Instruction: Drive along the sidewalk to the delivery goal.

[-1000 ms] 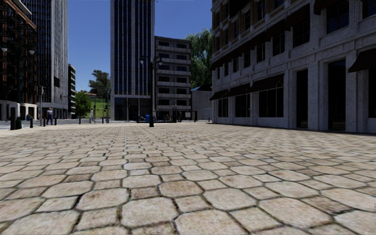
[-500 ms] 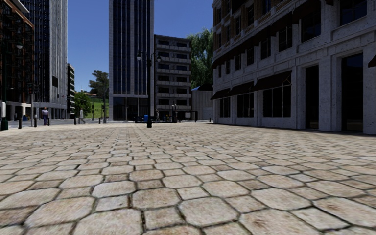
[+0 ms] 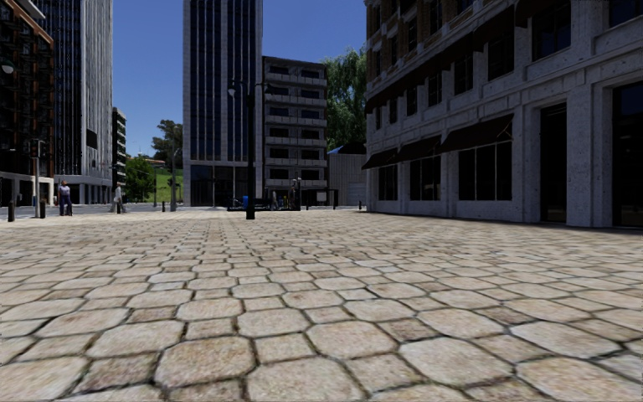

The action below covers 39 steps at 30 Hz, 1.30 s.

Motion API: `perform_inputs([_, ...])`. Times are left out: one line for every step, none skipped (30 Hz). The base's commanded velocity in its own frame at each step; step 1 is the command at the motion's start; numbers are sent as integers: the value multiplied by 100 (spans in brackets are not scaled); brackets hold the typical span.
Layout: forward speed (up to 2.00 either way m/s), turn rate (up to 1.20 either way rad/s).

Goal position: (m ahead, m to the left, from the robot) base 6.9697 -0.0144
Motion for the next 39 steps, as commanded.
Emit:
perform_inputs([195,0])
perform_inputs([195,0])
perform_inputs([195,0])
perform_inputs([195,0])
perform_inputs([195,0])
perform_inputs([195,0])
perform_inputs([195,0])
perform_inputs([195,0])
perform_inputs([195,0])
perform_inputs([195,0])
perform_inputs([195,0])
perform_inputs([195,0])
perform_inputs([195,0])
perform_inputs([195,0])
perform_inputs([195,0])
perform_inputs([195,0])
perform_inputs([195,0])
perform_inputs([195,0])
perform_inputs([195,0])
perform_inputs([195,0])
perform_inputs([195,0])
perform_inputs([195,0])
perform_inputs([195,0])
perform_inputs([195,7])
perform_inputs([195,14])
perform_inputs([195,14])
perform_inputs([195,21])
perform_inputs([195,23])
perform_inputs([195,23])
perform_inputs([195,23])
perform_inputs([195,22])
perform_inputs([195,18])
perform_inputs([195,2])
perform_inputs([195,2])
perform_inputs([195,0])
perform_inputs([195,0])
perform_inputs([195,0])
perform_inputs([195,0])
perform_inputs([195,0])
